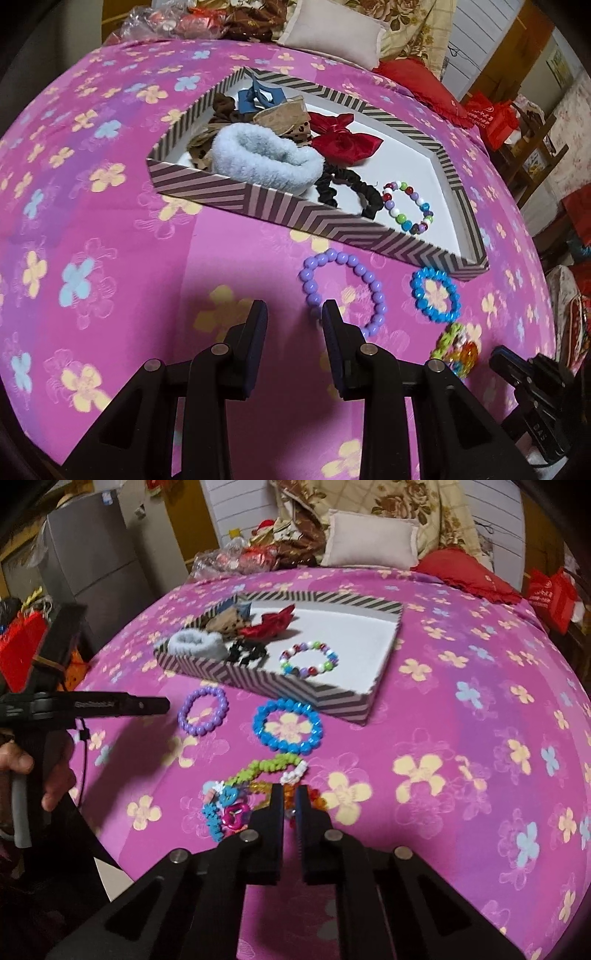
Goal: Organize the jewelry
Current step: 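Grasp the amber crystal bracelet with the right tool while the left tool grasps the purple bead bracelet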
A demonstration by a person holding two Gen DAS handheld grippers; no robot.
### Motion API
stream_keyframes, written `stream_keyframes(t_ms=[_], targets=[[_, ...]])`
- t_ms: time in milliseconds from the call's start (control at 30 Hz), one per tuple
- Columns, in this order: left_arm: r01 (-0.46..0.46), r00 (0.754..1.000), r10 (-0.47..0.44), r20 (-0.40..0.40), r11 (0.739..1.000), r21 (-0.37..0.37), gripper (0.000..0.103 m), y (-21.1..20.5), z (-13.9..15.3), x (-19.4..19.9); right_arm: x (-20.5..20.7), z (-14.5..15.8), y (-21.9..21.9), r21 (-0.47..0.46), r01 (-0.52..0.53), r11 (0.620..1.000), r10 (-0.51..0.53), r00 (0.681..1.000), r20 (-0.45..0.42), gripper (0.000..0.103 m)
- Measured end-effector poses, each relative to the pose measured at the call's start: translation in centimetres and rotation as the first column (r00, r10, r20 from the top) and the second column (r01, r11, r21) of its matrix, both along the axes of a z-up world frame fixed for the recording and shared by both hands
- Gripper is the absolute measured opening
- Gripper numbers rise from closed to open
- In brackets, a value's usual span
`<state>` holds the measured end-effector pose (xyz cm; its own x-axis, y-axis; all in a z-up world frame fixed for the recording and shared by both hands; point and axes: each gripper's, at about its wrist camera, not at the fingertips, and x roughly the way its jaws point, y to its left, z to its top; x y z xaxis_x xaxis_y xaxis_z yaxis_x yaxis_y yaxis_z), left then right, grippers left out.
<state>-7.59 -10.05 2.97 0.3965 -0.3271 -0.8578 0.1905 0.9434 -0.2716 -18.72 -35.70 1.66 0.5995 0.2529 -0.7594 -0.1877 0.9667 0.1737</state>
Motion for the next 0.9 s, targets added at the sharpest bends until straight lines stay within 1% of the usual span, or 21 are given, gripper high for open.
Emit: stream_keyframes(t_ms=[133,167,233,267,300,400,467,600,700,767,833,900], targets=[[0.004,1.000,-0.004,-0.008,1.000,0.007,0.017,-0.8,-0.3,0.8,0.1,0.1,-0.7,0.031,0.010,0.999,-0.009,1.000,-0.013,0.006],[0.004,1.000,-0.004,-0.012,1.000,0.010,0.017,-1.0,-0.5,0.9,0.2,-0.1,-0.7,0.061,0.006,0.998,-0.005,1.000,-0.027,0.006],[0.002,1.000,-0.002,-0.013,1.000,0.023,0.017,-1.3,-0.7,1.2,0.2,-0.2,-0.7,0.104,0.016,0.994,-0.012,0.999,-0.037,0.012],[0.000,1.000,0.001,-0.011,0.999,0.034,0.017,-1.4,-0.8,1.3,0.4,-0.4,-0.5,0.124,0.018,0.992,-0.012,0.999,-0.051,0.020],[-0.003,1.000,0.003,-0.011,0.999,0.043,0.017,-1.5,-0.9,1.3,0.5,-0.6,-0.3,0.127,0.017,0.992,-0.010,0.998,-0.059,0.025],[-0.005,1.000,0.005,-0.002,0.998,0.060,0.018,-1.8,-1.0,1.5,1.0,-1.3,0.8,0.110,0.003,0.994,0.005,0.997,-0.077,0.026],[-0.002,1.000,0.002,0.007,0.997,0.074,0.019,-2.0,-1.1,1.5,1.3,-1.6,1.1,0.090,0.018,0.996,-0.011,0.997,-0.076,0.026],[0.008,1.000,-0.010,0.016,0.995,0.097,0.021,-2.4,-1.1,1.5,1.8,-2.2,0.8,0.097,0.049,0.994,-0.037,0.992,-0.123,0.027],[0.007,0.999,-0.011,0.037,0.994,0.112,0.022,-2.8,-1.1,1.6,1.9,-2.3,0.5,0.093,0.053,0.994,-0.041,0.991,-0.125,0.027],[0.012,0.999,-0.019,0.047,0.991,0.136,0.029,-3.4,-1.2,1.6,2.2,-2.5,0.5,0.093,0.056,0.994,-0.044,0.991,-0.124,0.027],[0.025,0.998,-0.034,0.051,0.988,0.152,0.033,-3.9,-1.2,1.5,2.4,-2.7,1.0,0.069,0.043,0.997,-0.036,0.994,-0.106,0.027],[0.049,0.996,-0.062,0.062,0.982,0.183,0.033,-4.4,-1.3,1.4,2.4,-2.7,1.6,0.021,0.013,1.000,-0.011,0.996,-0.086,0.026]])
